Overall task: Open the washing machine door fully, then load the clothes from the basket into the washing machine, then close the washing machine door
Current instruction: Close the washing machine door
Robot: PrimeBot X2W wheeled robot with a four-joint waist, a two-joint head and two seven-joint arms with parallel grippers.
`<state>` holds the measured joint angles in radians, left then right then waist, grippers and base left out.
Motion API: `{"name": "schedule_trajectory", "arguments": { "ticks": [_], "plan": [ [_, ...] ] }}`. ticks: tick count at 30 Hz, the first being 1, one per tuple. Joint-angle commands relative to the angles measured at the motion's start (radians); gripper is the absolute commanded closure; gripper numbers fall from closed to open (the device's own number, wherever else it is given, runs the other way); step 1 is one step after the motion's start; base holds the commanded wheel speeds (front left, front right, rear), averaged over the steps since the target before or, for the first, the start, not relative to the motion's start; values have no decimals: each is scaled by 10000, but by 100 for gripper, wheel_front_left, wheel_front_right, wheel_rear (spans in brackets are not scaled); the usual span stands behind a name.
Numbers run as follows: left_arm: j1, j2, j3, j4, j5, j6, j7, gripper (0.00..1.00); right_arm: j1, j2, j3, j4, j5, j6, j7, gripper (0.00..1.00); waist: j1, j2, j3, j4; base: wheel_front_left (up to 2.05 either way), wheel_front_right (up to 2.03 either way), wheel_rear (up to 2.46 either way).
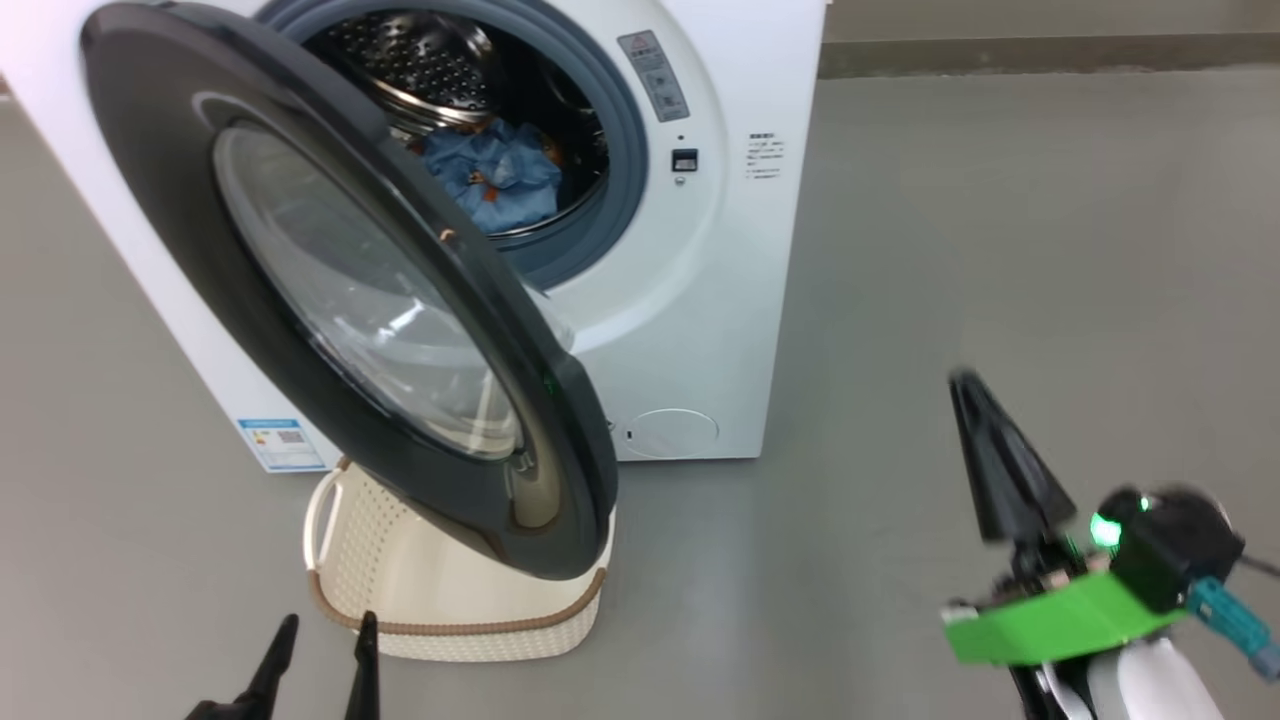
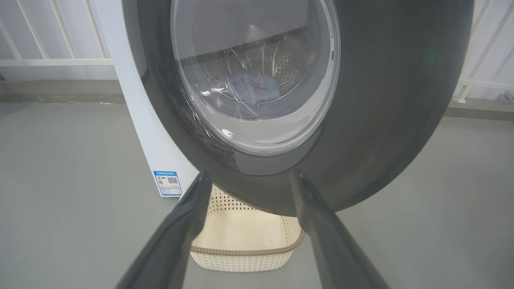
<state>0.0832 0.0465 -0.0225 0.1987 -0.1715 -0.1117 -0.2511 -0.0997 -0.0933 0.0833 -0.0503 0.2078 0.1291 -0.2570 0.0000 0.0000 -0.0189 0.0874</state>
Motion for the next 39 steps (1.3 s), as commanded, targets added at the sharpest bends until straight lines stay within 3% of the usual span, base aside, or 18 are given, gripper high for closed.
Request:
{"name": "schedule_trajectory", "arguments": {
  "ticks": [1,13,22,39],
  "plan": [
    [-230,41,265,-236,-27,21,-106,0,-516,32,360,-403,144,16,-48,100,0,0,-18,108,0,0,0],
    [-265,39,-240,-298,-332,210,-107,0,-2855,384,3041,-1955,757,16,-48,100,0,0,-20,920,0,0,0],
    [-454,38,-507,-302,-479,227,-107,0,-3109,427,4930,-570,1437,16,-48,100,0,0,211,1711,0,0,0],
    [-956,38,-1175,-399,-713,313,-107,0,-2805,430,5009,2354,1828,16,-48,100,0,0,1065,2349,0,0,0]
  ]
}}
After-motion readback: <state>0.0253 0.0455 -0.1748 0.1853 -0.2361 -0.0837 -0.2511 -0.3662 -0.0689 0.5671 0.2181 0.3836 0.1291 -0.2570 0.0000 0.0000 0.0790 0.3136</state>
